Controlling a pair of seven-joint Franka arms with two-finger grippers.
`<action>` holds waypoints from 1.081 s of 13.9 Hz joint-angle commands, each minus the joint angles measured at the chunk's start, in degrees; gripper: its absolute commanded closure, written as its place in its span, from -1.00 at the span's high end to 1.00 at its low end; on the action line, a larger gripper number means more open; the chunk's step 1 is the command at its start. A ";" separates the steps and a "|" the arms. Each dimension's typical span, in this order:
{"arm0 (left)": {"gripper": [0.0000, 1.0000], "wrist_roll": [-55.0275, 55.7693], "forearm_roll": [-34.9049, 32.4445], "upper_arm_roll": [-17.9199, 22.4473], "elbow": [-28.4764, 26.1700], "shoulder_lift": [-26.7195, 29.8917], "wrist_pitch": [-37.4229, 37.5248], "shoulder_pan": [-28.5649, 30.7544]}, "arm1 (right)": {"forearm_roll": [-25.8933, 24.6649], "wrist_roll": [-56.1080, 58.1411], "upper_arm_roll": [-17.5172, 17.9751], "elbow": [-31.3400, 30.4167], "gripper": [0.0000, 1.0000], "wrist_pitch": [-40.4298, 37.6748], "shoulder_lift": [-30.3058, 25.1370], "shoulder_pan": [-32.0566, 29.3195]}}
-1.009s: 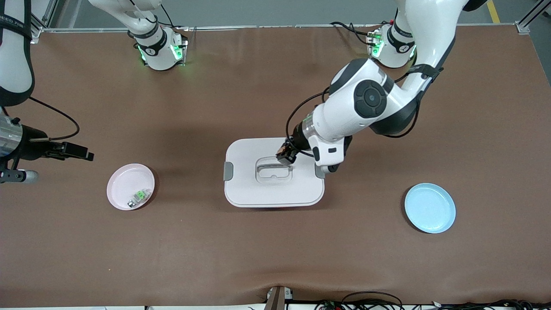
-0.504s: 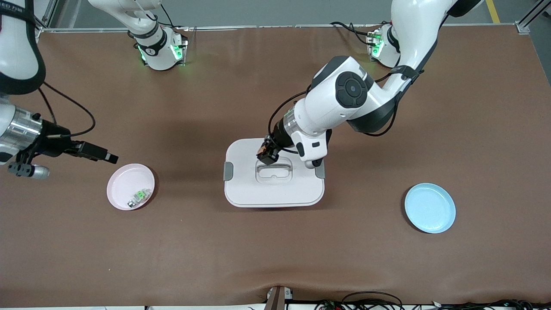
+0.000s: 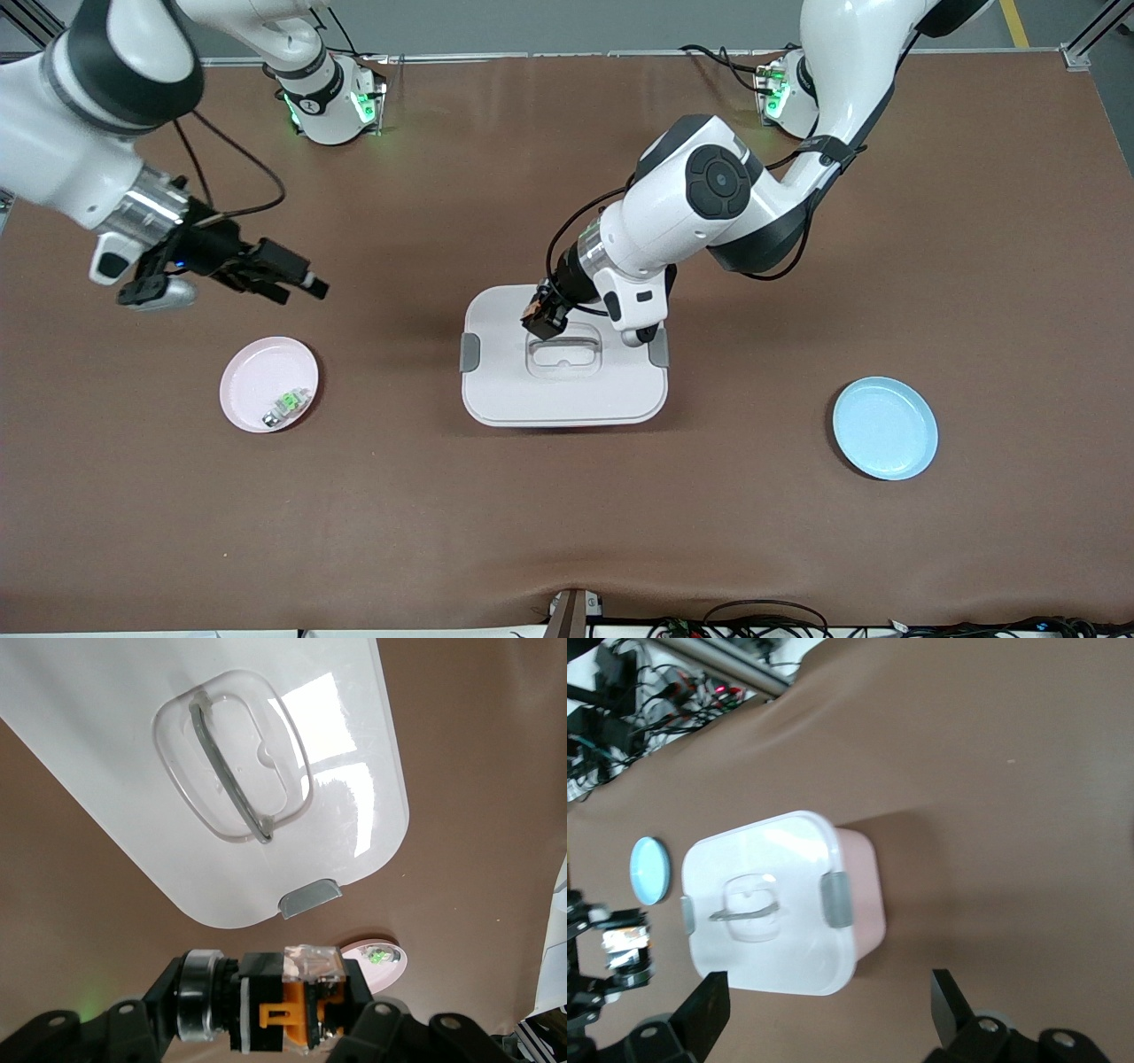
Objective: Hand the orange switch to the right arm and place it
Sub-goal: 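Hold the switch with the left gripper while the right gripper reaches it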
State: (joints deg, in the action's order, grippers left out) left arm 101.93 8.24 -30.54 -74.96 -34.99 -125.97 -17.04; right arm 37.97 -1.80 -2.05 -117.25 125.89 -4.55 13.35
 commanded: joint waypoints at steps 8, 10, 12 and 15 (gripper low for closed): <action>-0.98 0.82 0.64 0.48 1.57 -0.69 -0.06 -0.63 | 22.12 0.04 -0.59 -6.86 1.00 28.00 2.17 18.46; -0.98 0.82 0.64 0.48 1.48 -0.69 0.03 -0.63 | 24.86 0.13 -0.59 -5.81 1.00 29.31 3.49 19.86; -0.98 0.82 0.64 0.57 1.48 -0.69 0.03 -0.63 | 27.58 0.04 -0.59 -4.58 1.00 32.73 5.51 21.88; -0.98 0.82 0.64 0.57 1.48 -0.95 0.03 -0.63 | 30.23 0.22 -0.59 -1.15 1.00 35.55 9.20 24.87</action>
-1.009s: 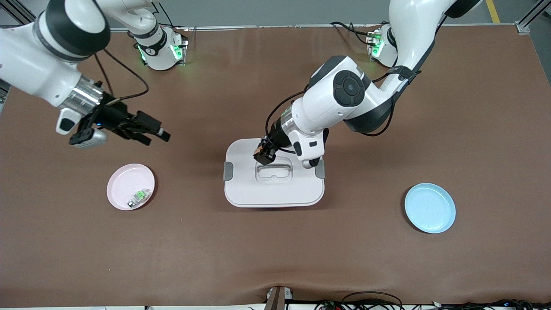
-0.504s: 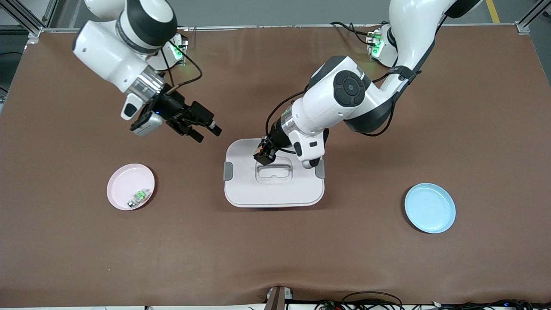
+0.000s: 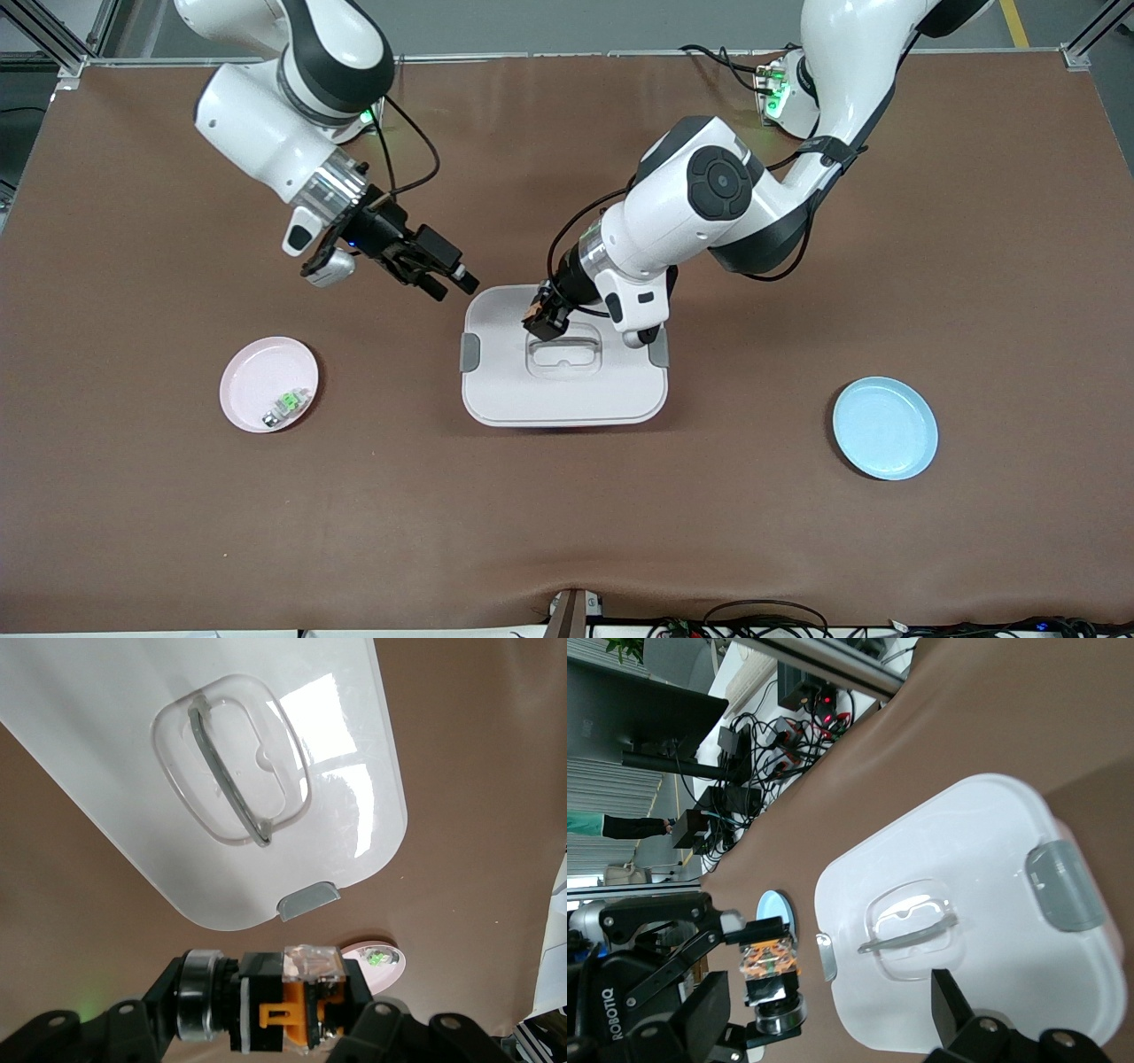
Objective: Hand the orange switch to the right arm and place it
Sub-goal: 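Hold the switch with the left gripper while the right gripper reaches it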
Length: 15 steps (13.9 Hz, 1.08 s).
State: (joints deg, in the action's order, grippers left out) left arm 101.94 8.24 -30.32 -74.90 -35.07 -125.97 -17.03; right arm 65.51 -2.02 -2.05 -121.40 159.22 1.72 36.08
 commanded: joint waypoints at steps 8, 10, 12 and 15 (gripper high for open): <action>-0.98 0.81 0.55 0.44 1.42 -1.14 0.03 -0.54 | 2.95 -0.44 -0.59 12.50 1.00 5.75 12.68 6.46; -0.98 0.81 0.55 0.44 1.42 -1.06 0.11 -0.46 | 3.04 -0.44 -0.59 13.56 1.00 5.75 14.00 6.72; -0.98 0.72 0.46 0.44 1.42 -1.14 0.11 -0.46 | 3.04 -0.35 -0.67 13.91 1.00 5.75 14.71 6.81; -0.98 0.72 0.37 0.44 1.42 -1.05 0.11 -0.46 | 3.04 -0.35 -0.59 14.09 1.00 5.75 15.33 6.90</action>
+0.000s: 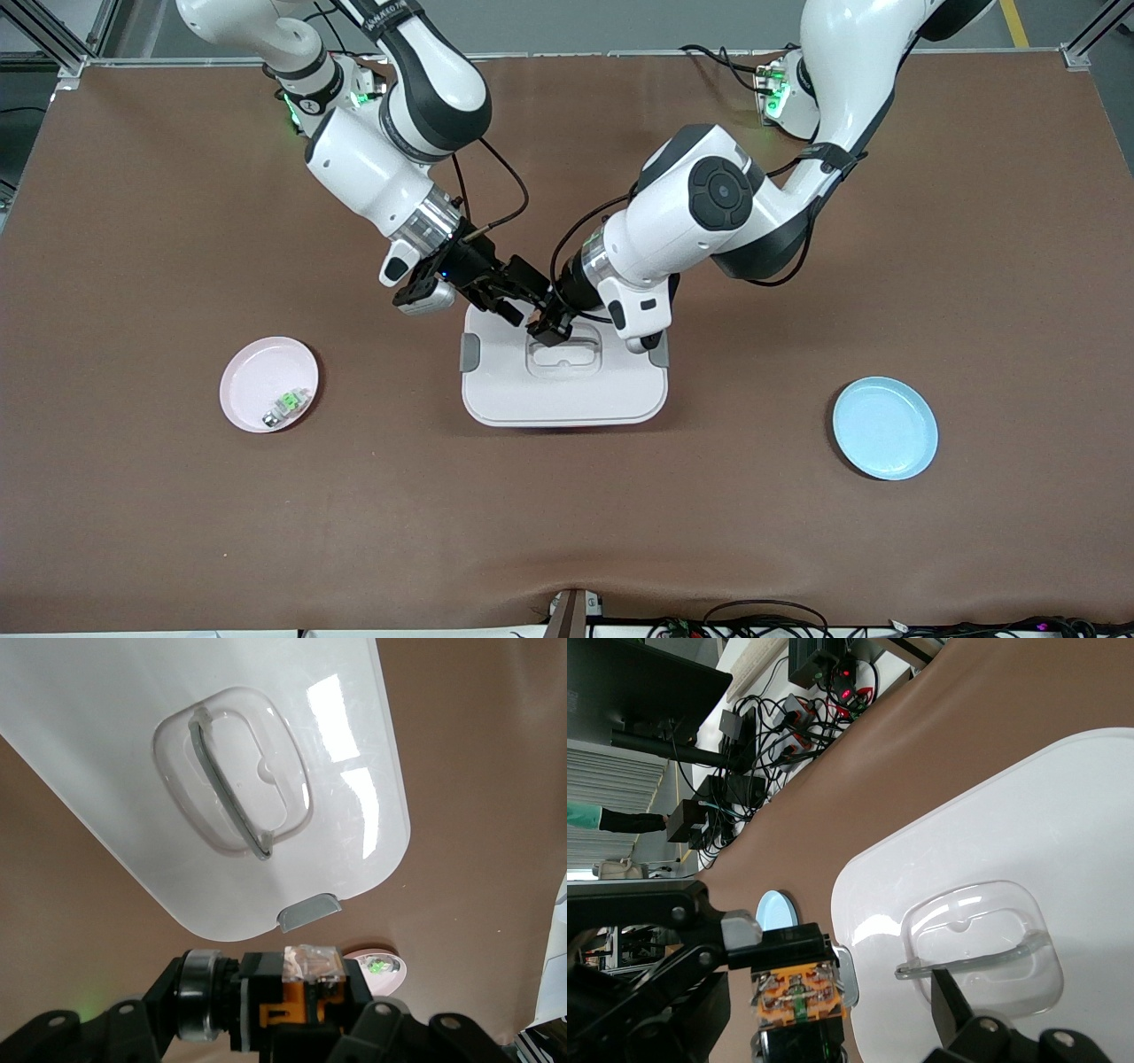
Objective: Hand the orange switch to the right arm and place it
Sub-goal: 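Hold the switch with the left gripper while the right gripper reaches it, then close the right gripper on the switch and open the left gripper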
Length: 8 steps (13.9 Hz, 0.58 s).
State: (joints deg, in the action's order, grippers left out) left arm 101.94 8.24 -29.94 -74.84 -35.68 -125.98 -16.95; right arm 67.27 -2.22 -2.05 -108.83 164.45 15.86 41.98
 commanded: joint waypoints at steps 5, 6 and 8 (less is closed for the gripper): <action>-0.98 0.72 0.29 0.05 1.37 -0.35 0.38 -0.54 | 1.37 -0.15 -0.67 1.51 1.00 1.22 1.19 1.44; -0.98 0.72 0.29 0.05 1.37 -0.36 0.30 -0.54 | 1.37 -0.07 -0.67 1.51 0.77 1.40 1.19 1.44; -0.98 0.72 0.29 0.32 1.37 -0.36 0.29 -0.63 | 1.37 0.11 -0.67 1.60 -0.39 1.31 1.19 1.44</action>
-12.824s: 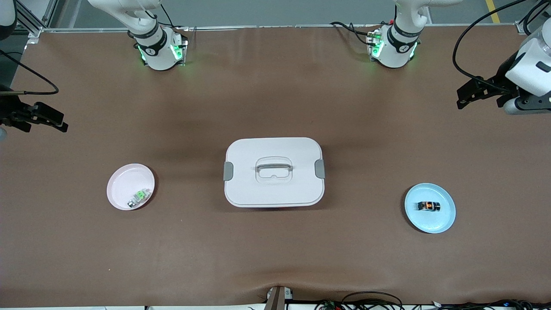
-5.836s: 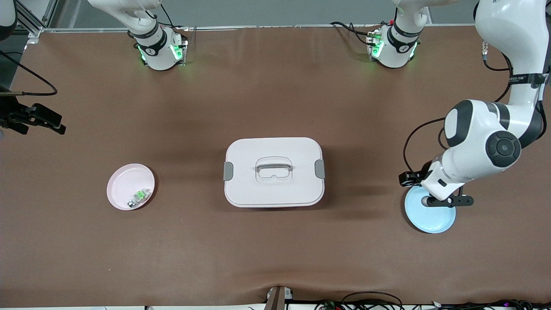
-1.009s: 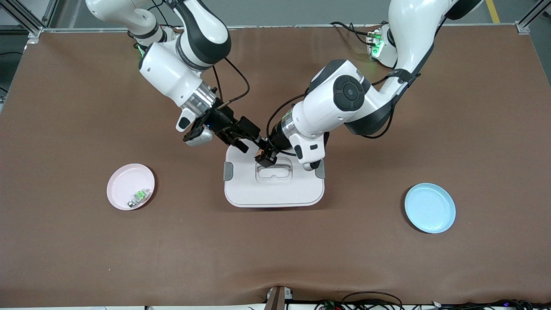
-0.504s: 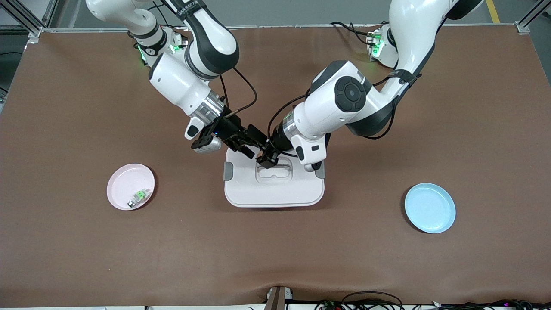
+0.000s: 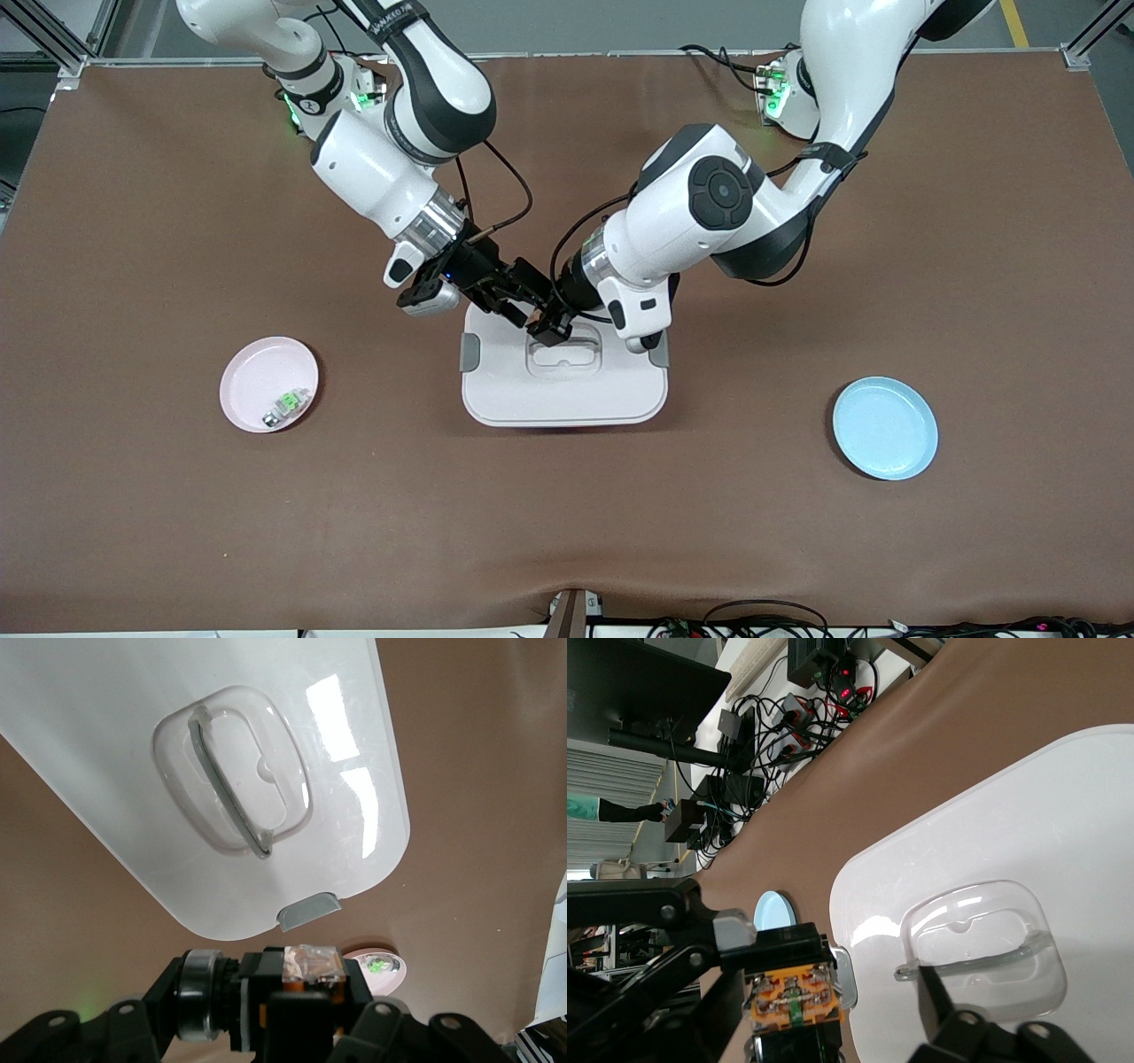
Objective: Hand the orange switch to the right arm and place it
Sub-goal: 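Close the right gripper on the switch and open the left gripper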
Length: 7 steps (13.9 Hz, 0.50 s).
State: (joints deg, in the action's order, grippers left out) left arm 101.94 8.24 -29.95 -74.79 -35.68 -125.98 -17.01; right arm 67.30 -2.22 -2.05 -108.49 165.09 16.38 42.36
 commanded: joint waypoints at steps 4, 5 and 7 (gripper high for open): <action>-0.96 0.72 0.29 0.51 1.31 -0.36 0.29 -0.57 | 1.43 -2.79 -0.67 1.27 -1.00 0.68 0.58 1.49; -0.93 0.72 0.29 0.51 1.31 -0.36 0.29 -0.66 | 1.43 -2.88 -0.67 1.27 -1.00 0.68 0.58 1.49; -0.79 0.72 0.38 0.51 1.40 -0.27 0.29 -0.57 | 1.43 -2.88 -0.67 1.35 -1.00 0.68 0.58 1.49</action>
State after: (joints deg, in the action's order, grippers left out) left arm 101.94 8.27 -29.85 -74.79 -35.97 -125.82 -16.98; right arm 67.48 -3.48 -2.06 -107.67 165.31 16.43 42.82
